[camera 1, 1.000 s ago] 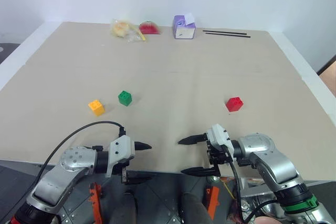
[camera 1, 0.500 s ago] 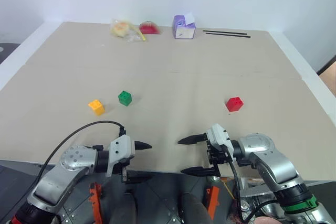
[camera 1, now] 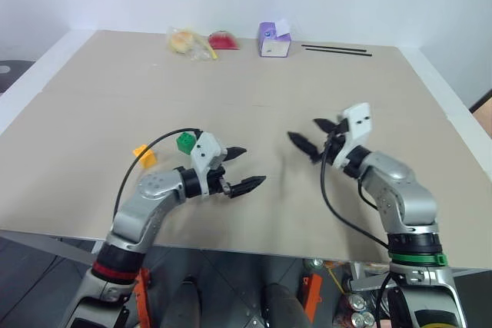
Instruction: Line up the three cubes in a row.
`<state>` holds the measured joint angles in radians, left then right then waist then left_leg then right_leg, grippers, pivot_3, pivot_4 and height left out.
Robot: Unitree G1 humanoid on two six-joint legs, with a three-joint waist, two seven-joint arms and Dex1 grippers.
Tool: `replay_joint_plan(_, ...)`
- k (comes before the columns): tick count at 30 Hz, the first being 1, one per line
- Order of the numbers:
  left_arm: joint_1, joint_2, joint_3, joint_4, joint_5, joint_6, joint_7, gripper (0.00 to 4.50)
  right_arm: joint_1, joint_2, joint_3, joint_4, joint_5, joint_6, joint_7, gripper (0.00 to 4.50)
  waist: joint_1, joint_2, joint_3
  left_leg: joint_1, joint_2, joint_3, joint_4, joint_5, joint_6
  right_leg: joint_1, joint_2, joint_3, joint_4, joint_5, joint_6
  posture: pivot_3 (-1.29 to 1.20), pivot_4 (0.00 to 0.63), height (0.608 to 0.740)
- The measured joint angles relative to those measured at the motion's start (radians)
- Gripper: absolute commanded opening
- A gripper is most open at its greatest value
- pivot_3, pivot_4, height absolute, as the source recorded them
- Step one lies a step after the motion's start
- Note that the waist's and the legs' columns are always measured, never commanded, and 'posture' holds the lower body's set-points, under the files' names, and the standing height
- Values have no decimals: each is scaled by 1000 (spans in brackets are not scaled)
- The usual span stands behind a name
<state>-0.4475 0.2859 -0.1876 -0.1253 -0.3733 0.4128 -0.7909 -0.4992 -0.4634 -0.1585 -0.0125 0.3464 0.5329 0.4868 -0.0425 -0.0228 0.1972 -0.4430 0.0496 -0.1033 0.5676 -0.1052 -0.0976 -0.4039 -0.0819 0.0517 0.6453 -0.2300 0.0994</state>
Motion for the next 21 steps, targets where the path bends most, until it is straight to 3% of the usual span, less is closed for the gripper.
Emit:
replay_joint_plan(13, -119, -34, -38, 120, 60, -83, -48, 4477, 2, -179, -88, -12, 33, 234, -27, 4500, -2, 1, 0, 0, 0, 0, 1, 0, 1, 0, 0, 2, 0, 0, -1, 0, 150, 740)
replay_joint_plan(21, -134, -57, -43, 126, 63, -94, -48, 4477, 39, -185, -74, 0, 31, 304, -31, 4500, -3, 1, 0, 0, 0, 0, 1, 0, 1, 0, 0, 2, 0, 0, -1, 0, 150, 740)
